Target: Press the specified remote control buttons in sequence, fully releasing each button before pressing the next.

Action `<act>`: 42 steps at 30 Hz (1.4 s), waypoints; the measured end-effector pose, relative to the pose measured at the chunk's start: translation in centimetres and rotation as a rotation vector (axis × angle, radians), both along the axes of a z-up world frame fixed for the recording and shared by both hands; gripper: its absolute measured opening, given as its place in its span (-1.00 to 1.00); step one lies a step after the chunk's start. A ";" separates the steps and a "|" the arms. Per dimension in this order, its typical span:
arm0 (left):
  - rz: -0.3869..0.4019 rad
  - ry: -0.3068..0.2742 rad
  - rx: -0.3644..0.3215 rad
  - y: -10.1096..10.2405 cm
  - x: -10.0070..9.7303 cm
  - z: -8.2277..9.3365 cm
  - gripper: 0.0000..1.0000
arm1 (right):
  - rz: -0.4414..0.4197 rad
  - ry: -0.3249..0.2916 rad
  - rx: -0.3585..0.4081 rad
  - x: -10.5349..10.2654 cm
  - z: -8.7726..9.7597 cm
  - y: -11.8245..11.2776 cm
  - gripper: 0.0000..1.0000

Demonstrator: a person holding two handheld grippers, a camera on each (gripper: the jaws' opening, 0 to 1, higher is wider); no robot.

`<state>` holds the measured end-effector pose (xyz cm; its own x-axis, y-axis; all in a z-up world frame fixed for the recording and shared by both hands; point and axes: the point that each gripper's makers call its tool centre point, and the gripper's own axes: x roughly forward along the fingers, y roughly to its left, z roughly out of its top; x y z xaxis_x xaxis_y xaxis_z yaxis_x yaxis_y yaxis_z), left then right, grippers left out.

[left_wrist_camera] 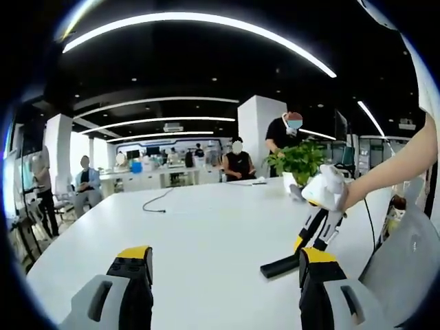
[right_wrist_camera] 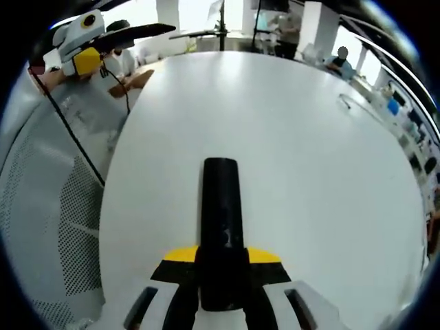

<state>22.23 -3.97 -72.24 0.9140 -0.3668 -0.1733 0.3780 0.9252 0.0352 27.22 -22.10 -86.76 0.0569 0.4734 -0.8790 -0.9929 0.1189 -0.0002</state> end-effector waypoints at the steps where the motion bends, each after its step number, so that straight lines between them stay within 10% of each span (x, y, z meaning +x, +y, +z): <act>1: 0.000 0.002 0.005 0.0 0.0 0.0 0.81 | 0.002 -0.001 0.000 0.0 0.0 0.0 -0.58; 42: 0.008 -0.007 -0.017 -0.1 0.1 0.3 0.81 | -0.006 0.007 -0.083 1.0 -0.1 0.3 -0.58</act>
<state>22.30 -4.08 -71.97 0.9182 -0.3622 -0.1606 0.3703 0.9287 0.0223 28.22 -21.84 -86.88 0.0536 0.3982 -0.9157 -0.9921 0.1251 -0.0037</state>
